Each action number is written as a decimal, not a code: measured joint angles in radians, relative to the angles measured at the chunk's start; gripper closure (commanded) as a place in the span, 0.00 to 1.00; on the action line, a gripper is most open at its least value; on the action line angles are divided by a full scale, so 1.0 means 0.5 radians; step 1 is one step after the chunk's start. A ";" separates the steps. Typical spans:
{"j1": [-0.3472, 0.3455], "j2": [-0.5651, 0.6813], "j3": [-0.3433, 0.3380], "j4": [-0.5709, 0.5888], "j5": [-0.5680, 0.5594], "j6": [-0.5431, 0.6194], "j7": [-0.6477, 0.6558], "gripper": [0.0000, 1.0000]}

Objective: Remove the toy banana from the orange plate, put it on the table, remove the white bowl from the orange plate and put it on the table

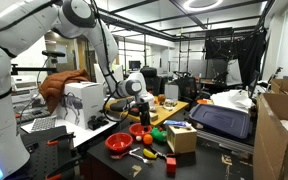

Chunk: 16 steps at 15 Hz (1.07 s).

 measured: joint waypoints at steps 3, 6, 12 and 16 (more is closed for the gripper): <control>-0.024 -0.272 0.046 -0.258 -0.042 0.020 -0.265 0.00; -0.083 -0.555 0.128 -0.518 -0.046 0.022 -0.535 0.00; -0.291 -1.112 0.399 -0.981 0.055 -0.039 -0.975 0.00; -0.423 -1.443 0.590 -1.143 0.235 -0.279 -1.237 0.00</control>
